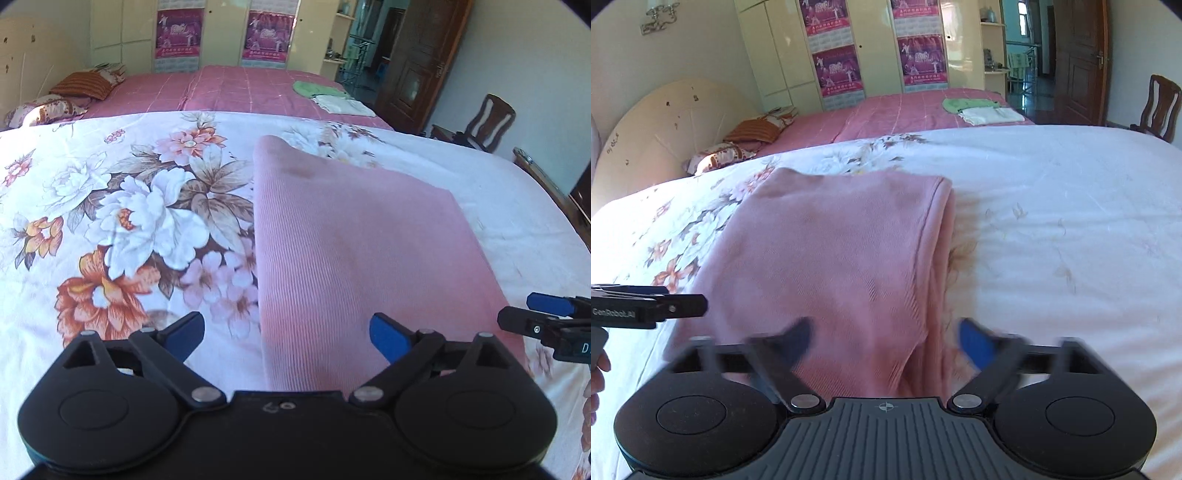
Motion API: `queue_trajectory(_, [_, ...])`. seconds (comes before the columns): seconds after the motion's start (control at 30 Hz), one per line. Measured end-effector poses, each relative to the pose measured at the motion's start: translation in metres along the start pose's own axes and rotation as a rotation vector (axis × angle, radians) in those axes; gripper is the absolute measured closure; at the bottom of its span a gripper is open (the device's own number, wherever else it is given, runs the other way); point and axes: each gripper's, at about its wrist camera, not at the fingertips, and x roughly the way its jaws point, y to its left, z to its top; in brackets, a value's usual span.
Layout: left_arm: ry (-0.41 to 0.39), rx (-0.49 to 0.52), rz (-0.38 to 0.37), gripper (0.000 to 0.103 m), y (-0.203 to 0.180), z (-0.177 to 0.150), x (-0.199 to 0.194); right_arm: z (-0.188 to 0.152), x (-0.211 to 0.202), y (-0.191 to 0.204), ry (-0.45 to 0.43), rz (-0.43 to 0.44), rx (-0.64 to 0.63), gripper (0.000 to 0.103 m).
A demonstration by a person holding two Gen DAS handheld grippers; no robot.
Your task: Fold small clothes
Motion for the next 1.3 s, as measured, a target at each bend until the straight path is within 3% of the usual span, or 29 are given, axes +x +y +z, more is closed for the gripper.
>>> queue_trajectory(0.3, [0.018,-0.017,-0.049,0.007,0.003,0.020,0.041,0.020,0.053,-0.038,0.066,0.066,0.123,0.013])
queue_trajectory(0.57, [0.048,-0.055,-0.131,0.025,0.000,0.022,0.059,0.024,0.067,-0.036,0.059,0.118,0.116,0.013])
queue_trajectory(0.63, [0.047,-0.059,-0.137,0.033,-0.001,0.022,0.057,0.023,0.068,-0.032,0.051,0.115,0.107,0.041])
queue_trajectory(0.7, [0.041,-0.039,-0.139,0.041,-0.004,0.023,0.053,0.023,0.068,-0.033,0.049,0.137,0.121,0.056])
queue_trajectory(0.8, [0.035,-0.014,-0.139,0.042,-0.006,0.024,0.053,0.023,0.070,-0.042,0.038,0.149,0.153,0.057])
queue_trajectory(0.9, [0.047,-0.056,-0.144,0.030,0.000,0.022,0.062,0.025,0.073,-0.043,0.030,0.153,0.178,0.057])
queue_trajectory(0.93, [0.048,-0.074,-0.151,0.030,0.002,0.022,0.061,0.025,0.071,-0.042,0.035,0.150,0.171,0.057])
queue_trajectory(1.03, [0.042,-0.046,-0.169,0.036,0.002,0.020,0.057,0.024,0.065,-0.045,0.056,0.162,0.151,0.057])
queue_trajectory(1.23, [0.035,-0.063,-0.183,0.045,0.002,0.021,0.059,0.030,0.074,-0.055,0.060,0.224,0.247,0.053])
queue_trajectory(1.27, [0.026,-0.054,-0.176,0.047,-0.001,0.020,0.057,0.030,0.074,-0.052,0.061,0.217,0.238,0.054])
queue_trajectory(1.3, [0.016,-0.042,-0.169,0.052,-0.004,0.019,0.054,0.030,0.073,-0.048,0.067,0.217,0.226,0.070])
